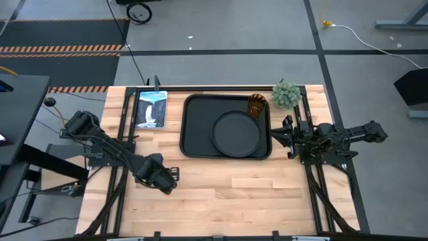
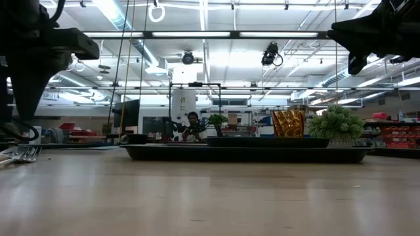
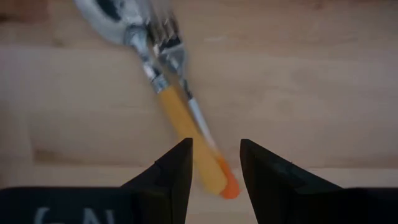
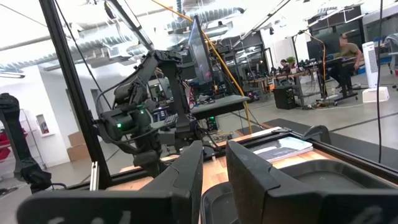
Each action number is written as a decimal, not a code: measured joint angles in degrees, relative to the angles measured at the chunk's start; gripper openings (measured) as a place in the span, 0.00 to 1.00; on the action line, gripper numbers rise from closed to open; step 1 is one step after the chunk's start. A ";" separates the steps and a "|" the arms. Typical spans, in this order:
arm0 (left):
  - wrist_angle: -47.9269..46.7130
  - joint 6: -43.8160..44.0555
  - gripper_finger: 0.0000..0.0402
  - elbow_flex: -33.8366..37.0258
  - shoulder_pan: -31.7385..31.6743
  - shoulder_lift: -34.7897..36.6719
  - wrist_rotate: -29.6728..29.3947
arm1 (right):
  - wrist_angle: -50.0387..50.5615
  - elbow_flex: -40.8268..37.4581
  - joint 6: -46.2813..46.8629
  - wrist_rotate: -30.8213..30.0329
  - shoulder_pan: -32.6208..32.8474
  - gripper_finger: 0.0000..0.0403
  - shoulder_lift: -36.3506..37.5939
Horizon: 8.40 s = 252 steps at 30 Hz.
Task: Pick and place plate/cup/fork/spoon on tray
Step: Put the orange fork beside the black plate on the black serving tray, then put the yellow spoon beside the fork on the black serving tray
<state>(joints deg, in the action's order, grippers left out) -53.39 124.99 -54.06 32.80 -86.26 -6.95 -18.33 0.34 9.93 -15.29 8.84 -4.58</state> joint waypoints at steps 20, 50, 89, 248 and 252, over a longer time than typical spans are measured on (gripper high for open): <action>5.11 0.59 0.35 6.41 -2.20 -0.11 -1.34 | 0.00 0.00 0.00 0.00 0.01 0.19 0.00; 10.25 -2.67 0.25 7.63 -3.39 -5.58 2.43 | 0.00 0.00 0.01 -0.01 0.00 0.19 -0.02; 2.16 -31.72 0.05 -2.60 -24.03 1.64 -6.91 | 0.00 0.00 0.00 -0.02 0.00 0.19 0.00; 12.72 -3.07 0.36 16.83 -1.17 3.58 7.67 | 0.00 0.00 0.00 -0.02 0.02 0.19 0.00; 13.33 -3.08 0.35 17.29 -0.68 3.65 7.53 | 0.00 0.00 0.00 0.00 0.02 0.19 -0.02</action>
<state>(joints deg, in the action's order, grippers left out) -40.06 121.91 -36.77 32.11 -82.61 0.58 -18.33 0.34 9.93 -15.29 8.86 -4.60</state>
